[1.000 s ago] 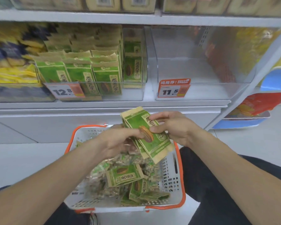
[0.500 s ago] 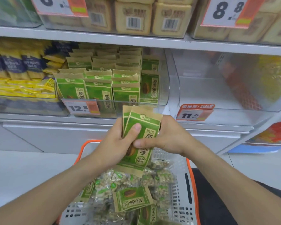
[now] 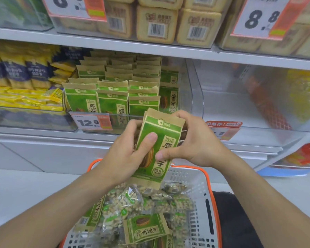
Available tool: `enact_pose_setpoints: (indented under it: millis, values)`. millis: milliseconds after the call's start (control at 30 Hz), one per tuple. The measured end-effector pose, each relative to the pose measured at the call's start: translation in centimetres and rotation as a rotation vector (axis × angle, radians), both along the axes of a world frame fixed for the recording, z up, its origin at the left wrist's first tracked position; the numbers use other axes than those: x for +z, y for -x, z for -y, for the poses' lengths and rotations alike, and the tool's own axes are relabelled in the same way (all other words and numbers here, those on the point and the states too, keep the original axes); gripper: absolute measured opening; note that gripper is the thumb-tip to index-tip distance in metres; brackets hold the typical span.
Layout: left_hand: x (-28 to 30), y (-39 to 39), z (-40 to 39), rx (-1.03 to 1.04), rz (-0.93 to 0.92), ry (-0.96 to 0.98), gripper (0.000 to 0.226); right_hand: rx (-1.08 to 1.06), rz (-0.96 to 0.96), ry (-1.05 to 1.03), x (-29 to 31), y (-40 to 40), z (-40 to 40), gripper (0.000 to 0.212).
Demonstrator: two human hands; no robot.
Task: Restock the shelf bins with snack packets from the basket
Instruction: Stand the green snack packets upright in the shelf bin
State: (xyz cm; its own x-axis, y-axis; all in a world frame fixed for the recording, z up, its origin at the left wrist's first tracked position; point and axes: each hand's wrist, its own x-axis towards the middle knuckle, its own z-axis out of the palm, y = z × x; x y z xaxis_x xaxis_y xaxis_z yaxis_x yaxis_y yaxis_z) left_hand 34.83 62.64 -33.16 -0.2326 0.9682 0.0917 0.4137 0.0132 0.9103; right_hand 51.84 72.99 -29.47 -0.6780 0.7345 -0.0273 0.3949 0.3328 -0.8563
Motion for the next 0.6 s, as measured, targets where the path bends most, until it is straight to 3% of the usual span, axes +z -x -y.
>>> enact_pose_setpoints:
  millis: [67, 267, 600]
  values:
    - [-0.1, 0.2, -0.1, 0.003, -0.008, -0.038, 0.051, -0.080, -0.049, -0.088, 0.8, -0.4, -0.3, 0.064]
    - [-0.5, 2.8, -1.5, 0.123, -0.551, -0.193, 0.058, -0.364, -0.290, -0.474, 2.9, -2.1, -2.6, 0.057]
    - [-1.5, 3.4, -2.6, 0.126, -0.789, -0.227, 0.072, -0.310, -0.160, -0.565, 2.0, -0.6, -4.8, 0.055]
